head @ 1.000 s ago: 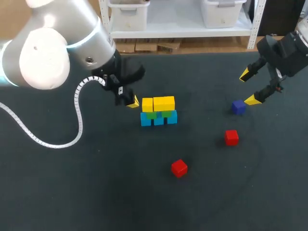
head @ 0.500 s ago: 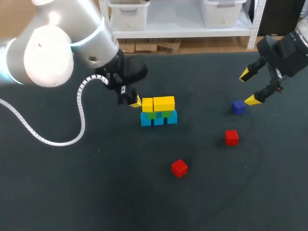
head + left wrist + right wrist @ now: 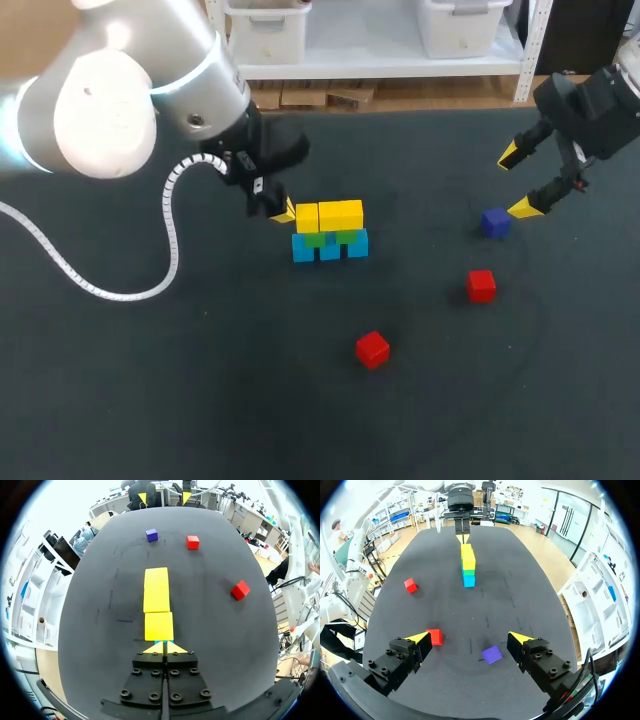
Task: Place the blue cubes, place green cubes on the blue cubes, place the yellow cubes on the green cubes, then place the red cubes on the yellow cubes, and place purple cube on the red cubes.
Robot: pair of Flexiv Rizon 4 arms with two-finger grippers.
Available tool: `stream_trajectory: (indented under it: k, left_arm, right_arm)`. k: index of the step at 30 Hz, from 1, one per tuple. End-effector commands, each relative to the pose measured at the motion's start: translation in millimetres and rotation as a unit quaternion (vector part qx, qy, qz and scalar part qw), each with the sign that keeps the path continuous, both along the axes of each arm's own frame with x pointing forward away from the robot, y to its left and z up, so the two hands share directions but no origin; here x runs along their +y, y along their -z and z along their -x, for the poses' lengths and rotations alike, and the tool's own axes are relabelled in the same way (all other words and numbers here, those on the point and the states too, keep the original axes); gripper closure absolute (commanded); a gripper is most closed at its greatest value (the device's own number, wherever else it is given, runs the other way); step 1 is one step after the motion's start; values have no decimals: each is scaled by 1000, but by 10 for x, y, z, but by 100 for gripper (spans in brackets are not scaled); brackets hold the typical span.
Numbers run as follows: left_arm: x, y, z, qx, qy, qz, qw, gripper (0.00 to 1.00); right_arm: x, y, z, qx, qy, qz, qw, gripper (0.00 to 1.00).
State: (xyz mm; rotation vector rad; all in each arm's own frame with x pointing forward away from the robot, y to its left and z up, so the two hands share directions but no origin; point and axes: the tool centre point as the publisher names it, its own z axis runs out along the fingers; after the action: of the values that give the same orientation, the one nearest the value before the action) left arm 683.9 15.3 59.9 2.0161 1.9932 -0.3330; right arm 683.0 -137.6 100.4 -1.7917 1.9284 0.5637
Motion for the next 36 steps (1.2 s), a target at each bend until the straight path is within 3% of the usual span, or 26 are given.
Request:
stream_trajectory:
  k: [1,36]
  left_arm:
    - [-16,0,-33,3,1,-2,1000,100]
    - [-24,2,-52,-3,-1,-7,1000,100]
  right_arm:
    - [0,3,4,-1,0,-1,1000,0]
    - [0,3,4,-1,0,-1,1000,0]
